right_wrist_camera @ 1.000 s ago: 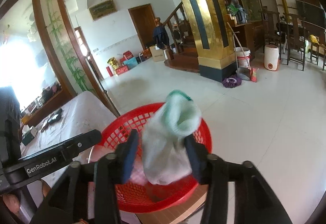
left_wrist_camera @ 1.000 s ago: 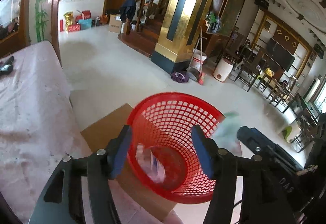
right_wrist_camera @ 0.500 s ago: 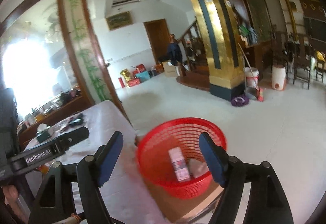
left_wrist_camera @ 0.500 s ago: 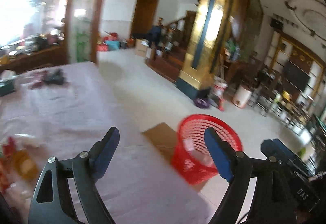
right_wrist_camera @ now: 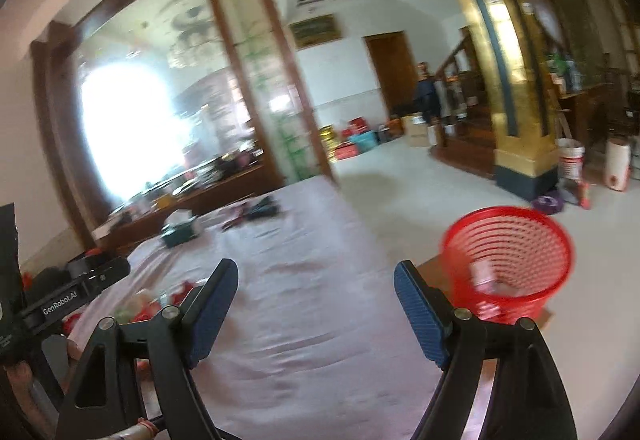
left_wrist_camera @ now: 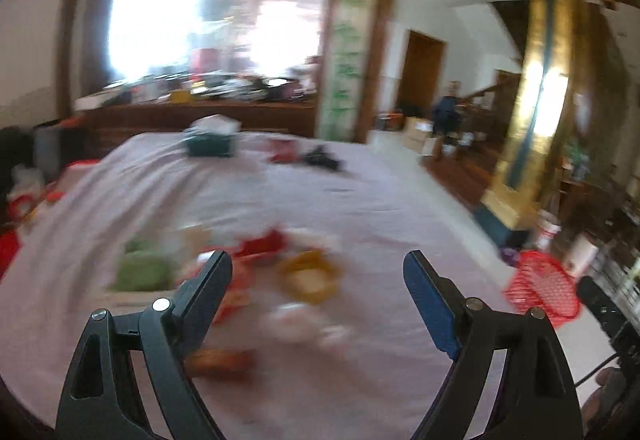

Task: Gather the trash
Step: 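Move both open tools back over the table, then grasp the clear plastic bag with the right tool while the left tool grasps the brown candy packet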

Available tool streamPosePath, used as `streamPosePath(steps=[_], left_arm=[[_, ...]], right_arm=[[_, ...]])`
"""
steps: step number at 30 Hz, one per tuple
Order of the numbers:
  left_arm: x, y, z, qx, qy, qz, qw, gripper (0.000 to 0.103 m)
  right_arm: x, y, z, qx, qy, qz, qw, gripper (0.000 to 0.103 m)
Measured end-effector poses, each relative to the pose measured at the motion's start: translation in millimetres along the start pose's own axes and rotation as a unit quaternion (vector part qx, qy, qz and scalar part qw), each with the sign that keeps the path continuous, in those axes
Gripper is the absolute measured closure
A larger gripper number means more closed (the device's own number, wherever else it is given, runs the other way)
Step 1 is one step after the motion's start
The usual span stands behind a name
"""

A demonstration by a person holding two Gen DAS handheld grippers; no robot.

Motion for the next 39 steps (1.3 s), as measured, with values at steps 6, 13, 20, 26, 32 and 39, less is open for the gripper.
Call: streamPosePath(steps=[6,13,20,26,32,39], left_arm=[[-4.3,90.6,14.1,0.074,0.007,0.036,0.9966,0.017],[-20.6,138.1,15.5,0.075,0.038,0.049,0.9953,0.017],[-43.3,106.8,-4.5,-0.004,0.076,0.028,0.9967,0.017],[-58.4,92.4,-24.8,-0.044,0.102,-0.012,0.9937,0.017],[-66.1,92.7,-36.9,-0.051,0.119,-0.025,0.9912,0.017],[-75.4,74.0,-49.6,-0.097,0.149,-0.081,0.9808,0.017]], right_arm=[[-27.4,55.8,-24.5,0.063,0.041,0.028,0.997,0.019],[-61.4,107.5,-59.8,0.143,0.102,0.045,0.983,0.019],[-87.9,134.5,-94.0,0.181,0.152,0.055,0.97,0.019],[-106.6,147.1,-126.2,0.202,0.186,0.077,0.958,0.02],[-123.3,154.1,-164.7,0.212,0.242,0.1,0.942,0.025],[-142.4,167.2,-193.8,0.219,0.292,0.127,0.922,0.033]])
Point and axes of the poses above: each gripper's, at about its wrist camera, not at the fingertips, and z roughly against the way its jaws point, y to its left, x to its top, the point moved 3 cm from there along -z, roughly the way its jaws point, and after that the axes turned 8 degrees about -y, right-handed, at the moved point
